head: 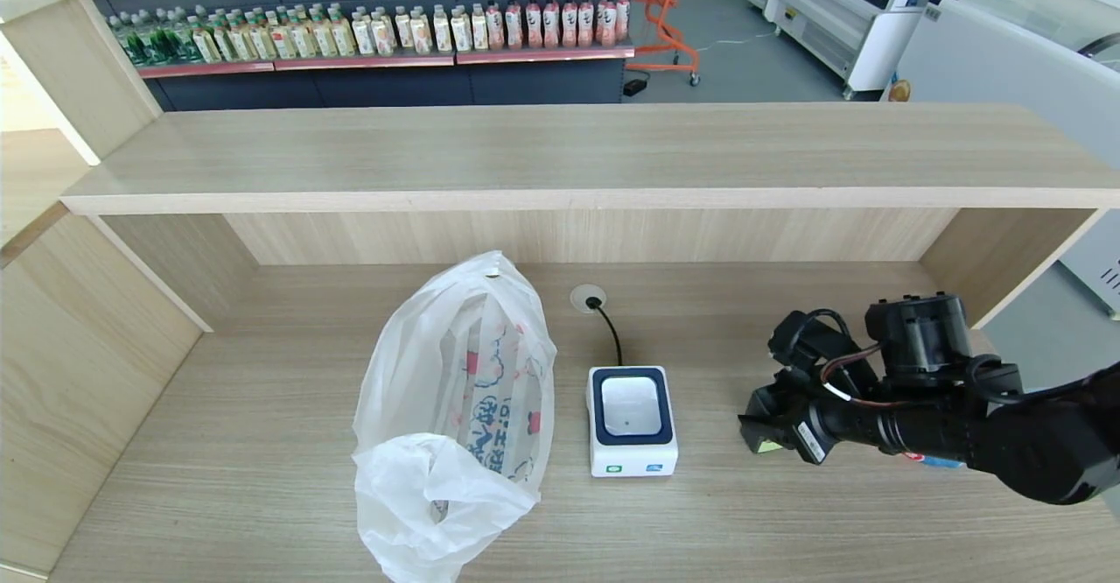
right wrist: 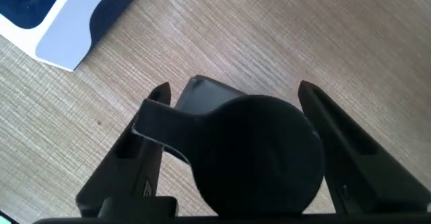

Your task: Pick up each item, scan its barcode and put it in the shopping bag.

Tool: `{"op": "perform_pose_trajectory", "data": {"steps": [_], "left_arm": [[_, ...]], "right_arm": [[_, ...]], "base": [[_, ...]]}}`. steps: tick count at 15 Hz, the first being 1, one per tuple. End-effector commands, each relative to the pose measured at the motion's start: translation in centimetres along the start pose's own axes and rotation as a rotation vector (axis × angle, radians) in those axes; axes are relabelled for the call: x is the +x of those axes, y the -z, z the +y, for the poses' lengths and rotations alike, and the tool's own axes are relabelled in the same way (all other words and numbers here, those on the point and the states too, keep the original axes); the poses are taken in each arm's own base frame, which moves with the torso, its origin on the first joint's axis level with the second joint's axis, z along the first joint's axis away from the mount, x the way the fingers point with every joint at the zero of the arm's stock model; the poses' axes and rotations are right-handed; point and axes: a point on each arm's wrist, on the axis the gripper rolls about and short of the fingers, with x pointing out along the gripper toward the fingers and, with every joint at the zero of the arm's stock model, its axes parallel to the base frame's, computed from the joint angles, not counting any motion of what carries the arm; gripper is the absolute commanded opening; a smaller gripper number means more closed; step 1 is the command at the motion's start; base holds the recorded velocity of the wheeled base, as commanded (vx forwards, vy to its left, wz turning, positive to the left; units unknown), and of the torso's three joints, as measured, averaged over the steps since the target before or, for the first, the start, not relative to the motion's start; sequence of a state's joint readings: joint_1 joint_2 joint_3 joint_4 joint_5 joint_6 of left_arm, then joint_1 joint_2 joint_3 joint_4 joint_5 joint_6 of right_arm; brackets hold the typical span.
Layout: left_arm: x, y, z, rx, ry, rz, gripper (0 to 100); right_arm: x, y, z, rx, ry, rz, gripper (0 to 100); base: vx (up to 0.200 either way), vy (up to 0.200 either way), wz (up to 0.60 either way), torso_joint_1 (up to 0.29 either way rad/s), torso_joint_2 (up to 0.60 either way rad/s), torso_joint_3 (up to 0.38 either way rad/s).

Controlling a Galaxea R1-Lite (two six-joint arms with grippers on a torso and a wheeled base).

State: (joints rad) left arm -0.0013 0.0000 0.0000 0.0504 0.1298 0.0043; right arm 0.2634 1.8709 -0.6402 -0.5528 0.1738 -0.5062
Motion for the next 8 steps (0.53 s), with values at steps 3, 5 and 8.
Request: {"op": "perform_pose_trajectory", "data": {"steps": [3, 5, 8], "left_arm": [[0.0, 0.0, 0.0, 0.0, 0.0, 0.0, 100], [0.0, 0.0, 0.0, 0.0, 0.0, 0.0, 100], [0.0, 0.0, 0.0, 0.0, 0.0, 0.0, 100]], "right_arm": [[-1.8, 0.7, 0.5, 0.005, 0.003, 0.004, 0], [-2.7, 1.8, 0.7, 0.023, 0.008, 0.032, 0], [-3.6, 1.7, 0.3, 0.029, 0.035, 0.014, 0]], "base": [[0.0, 0.0, 0.0, 0.0, 0.0, 0.0], [0.0, 0.0, 0.0, 0.0, 0.0, 0.0], [0.0, 0.0, 0.0, 0.0, 0.0, 0.0]]}}
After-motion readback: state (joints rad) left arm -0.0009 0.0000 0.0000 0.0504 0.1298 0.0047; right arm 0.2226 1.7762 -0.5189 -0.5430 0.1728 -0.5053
